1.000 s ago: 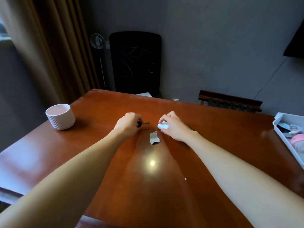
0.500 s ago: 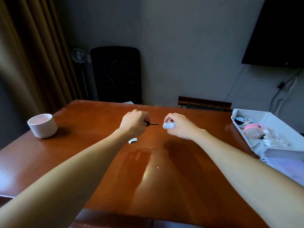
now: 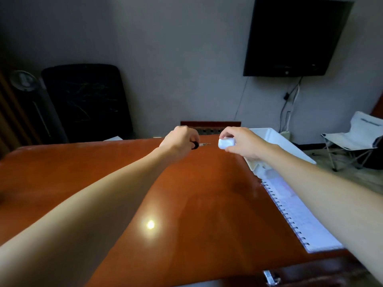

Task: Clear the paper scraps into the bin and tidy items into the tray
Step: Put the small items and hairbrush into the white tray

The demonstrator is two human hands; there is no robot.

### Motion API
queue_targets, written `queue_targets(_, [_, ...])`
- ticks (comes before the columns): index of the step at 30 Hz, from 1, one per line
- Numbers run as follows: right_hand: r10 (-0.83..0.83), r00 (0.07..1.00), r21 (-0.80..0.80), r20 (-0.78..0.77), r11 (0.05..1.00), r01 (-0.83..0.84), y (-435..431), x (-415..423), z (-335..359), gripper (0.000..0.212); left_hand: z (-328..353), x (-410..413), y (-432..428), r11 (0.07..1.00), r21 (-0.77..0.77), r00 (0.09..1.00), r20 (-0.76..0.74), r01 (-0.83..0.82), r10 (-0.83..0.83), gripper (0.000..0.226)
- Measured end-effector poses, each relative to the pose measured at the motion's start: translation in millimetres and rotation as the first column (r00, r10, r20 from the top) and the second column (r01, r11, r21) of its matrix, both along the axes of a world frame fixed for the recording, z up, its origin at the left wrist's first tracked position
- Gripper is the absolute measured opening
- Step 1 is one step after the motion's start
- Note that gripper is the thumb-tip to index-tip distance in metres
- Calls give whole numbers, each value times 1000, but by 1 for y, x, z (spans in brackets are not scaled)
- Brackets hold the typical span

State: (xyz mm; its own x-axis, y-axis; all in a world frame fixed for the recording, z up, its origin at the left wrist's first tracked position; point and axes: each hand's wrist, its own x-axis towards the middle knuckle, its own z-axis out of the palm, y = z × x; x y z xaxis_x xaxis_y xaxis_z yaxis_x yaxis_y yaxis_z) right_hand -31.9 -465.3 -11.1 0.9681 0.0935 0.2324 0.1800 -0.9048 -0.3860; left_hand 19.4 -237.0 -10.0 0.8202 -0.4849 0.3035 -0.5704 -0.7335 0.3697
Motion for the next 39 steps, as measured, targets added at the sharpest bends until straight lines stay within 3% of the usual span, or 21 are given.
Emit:
queue_targets(7, [-126,991,-15,-43,992,126,-84,-7,-12,37,-9,-1,-86,985,31,985,-51,168,-166,17])
queue_targets(19, [-226,951,13,-212,972,234,-160,-13,-37,44,-40,15,-189,986,21,971,-177,164,-157,15])
queue_targets(27, [-169,940,-7,-295,985,174,-171,-6,-45,29,-64,21,-214,995,47,978,-195,87,-76,12])
queue_targets(39, [-194,879,-103,-435,981,165,-167,11,-54,20,-82,27,-221,990,-24,966,-216,138,-139,13])
